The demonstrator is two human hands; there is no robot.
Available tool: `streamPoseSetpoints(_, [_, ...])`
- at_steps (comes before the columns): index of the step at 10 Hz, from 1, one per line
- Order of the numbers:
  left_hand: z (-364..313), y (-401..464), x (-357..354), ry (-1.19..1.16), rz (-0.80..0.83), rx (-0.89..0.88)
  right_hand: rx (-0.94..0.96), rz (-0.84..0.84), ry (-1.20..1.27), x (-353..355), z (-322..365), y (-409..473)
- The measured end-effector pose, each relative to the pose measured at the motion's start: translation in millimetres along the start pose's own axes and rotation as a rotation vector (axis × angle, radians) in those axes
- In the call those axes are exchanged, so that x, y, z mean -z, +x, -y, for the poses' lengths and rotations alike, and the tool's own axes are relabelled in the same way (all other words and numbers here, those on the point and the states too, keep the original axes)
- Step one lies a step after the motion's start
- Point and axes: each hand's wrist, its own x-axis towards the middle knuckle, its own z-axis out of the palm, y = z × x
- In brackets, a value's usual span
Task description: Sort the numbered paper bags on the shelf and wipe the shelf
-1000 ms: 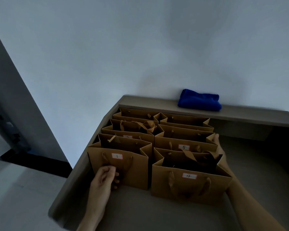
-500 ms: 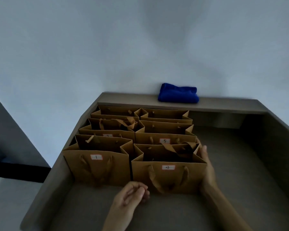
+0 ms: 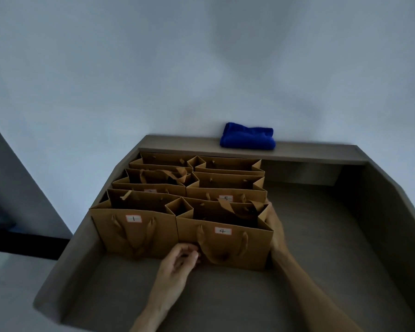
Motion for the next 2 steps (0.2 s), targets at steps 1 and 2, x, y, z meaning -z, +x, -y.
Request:
streamPoseSetpoints(1, [3.2, -14.0, -3.1, 0.028, -0.015, -0.027, 0.029, 0.048, -0.101, 11.1, 8.9, -12.3])
streamPoseSetpoints(2, [11.0, -32.7, -10.2, -0.007, -0.066, -0.064, 0.056, 0.01, -0.272, 30.4, 3.9, -32.8])
